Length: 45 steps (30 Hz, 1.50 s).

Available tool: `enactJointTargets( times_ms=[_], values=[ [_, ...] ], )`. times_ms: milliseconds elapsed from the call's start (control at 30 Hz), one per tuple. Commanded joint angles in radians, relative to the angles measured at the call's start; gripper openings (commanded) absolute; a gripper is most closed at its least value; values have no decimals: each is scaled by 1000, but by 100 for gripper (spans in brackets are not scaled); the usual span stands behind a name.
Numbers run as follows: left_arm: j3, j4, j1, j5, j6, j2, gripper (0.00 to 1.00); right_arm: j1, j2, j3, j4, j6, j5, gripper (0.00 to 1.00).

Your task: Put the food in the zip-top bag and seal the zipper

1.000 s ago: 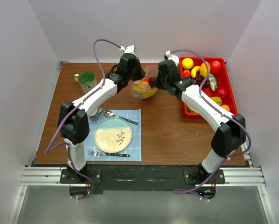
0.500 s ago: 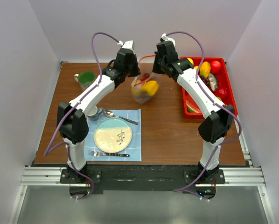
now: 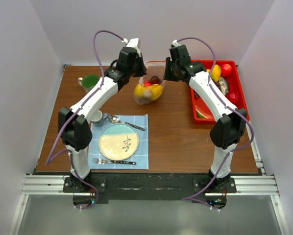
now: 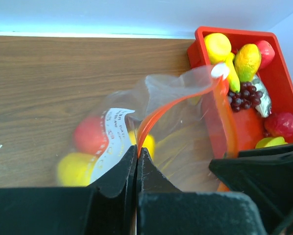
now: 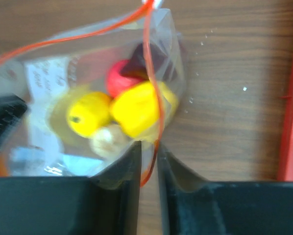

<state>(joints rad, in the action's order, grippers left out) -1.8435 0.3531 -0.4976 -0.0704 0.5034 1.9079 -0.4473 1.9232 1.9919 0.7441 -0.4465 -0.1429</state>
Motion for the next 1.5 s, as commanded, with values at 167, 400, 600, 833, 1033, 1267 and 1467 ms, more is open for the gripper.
enactJointTargets(
  times_ms=[167, 400, 600, 833, 1033, 1267, 1467],
  values=[
    [50, -125, 2, 57, 37, -23, 0, 76, -194, -5, 46, 81, 3, 73],
    [66, -158, 2, 64, 89, -7, 0, 277, -230, -54, -18, 60, -29, 71],
    [63, -195, 2, 124, 112, 0, 0, 340, -119, -142, -291, 85, -169, 71],
    [27, -192, 5, 127, 86, 23, 0, 475, 48, -159, -506, 83, -130, 72],
    [29, -212, 4, 147, 83, 36, 0, 518, 236, -33, -523, 80, -132, 72],
    [30, -244, 4, 172, 87, 48, 0, 550, 376, 40, -562, 72, -147, 79],
    [-11, -236, 11, 182, 80, 83, 0, 555, 485, 160, -523, 123, -162, 88]
  ],
)
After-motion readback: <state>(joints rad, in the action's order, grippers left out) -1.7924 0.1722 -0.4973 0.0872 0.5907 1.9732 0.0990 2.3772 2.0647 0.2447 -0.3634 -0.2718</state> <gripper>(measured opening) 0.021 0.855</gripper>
